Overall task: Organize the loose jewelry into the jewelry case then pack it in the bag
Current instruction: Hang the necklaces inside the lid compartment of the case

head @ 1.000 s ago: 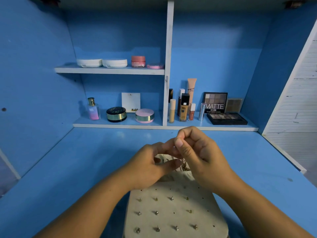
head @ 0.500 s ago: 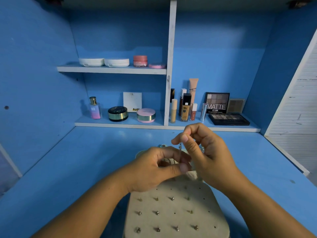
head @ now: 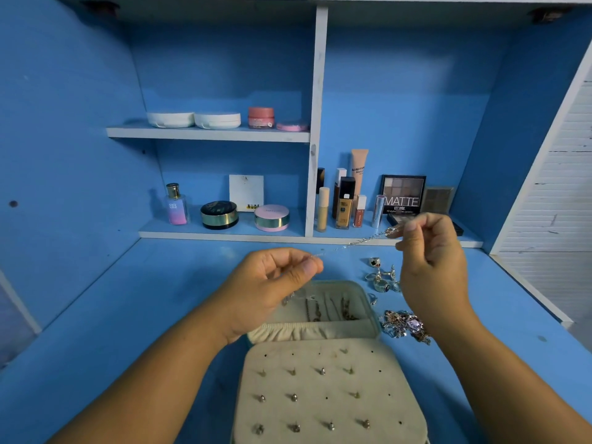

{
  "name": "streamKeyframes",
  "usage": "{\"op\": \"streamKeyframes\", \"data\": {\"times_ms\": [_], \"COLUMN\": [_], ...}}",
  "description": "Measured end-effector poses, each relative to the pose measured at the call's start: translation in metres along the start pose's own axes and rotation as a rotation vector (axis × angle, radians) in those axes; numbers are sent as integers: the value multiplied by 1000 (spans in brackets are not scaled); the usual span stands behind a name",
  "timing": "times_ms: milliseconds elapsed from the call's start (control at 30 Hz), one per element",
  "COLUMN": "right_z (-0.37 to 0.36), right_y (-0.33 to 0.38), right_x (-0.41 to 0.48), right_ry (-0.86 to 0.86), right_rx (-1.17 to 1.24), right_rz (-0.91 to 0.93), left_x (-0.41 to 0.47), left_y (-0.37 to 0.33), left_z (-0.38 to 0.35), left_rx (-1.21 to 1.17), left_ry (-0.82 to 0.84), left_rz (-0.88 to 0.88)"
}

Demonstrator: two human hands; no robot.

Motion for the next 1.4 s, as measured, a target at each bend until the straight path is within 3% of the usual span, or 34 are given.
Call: {"op": "streamKeyframes", "data": {"times_ms": [200,333,433,600,733,900,1200,1400], "right_z": [1,-2,-7,-18,-31,-44,-43,-35], "right_y": [-16,-25,-28,-22,-14,-5,3,6], "right_x": [2,0,-5,-18,-30,-44,-40,-31], "right_ry": [-9,131,289,465,671,783,707,628], "right_rx": [-37,-229,-465,-673,-514,-277,21,142], "right_rz": [-195,-294,-271,-126,40,18,-121,-222], "left_x": [3,3,3,2,0,-1,0,3], "left_y": [-3,-3,-3,-5,-8,-12,-7,4], "left_z": [13,17,17,14,10,6,7,9], "left_rx": [-58,-96,-99,321,350,324,314,372], "left_ry": [-98,-133,-160,-185,-174,-113,-110,-96], "left_rz": [10,18,32,-154,-231,-231,-211,-86]}}
Point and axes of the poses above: each hand's wrist, its own x-axis towards the middle knuckle, its own z-axis out of the back of the hand, y = z × x, the point moved 4 cm from there along x, towards the middle knuckle, and after that the axes turned 3 degrees about -y, right-handed, at the moved point
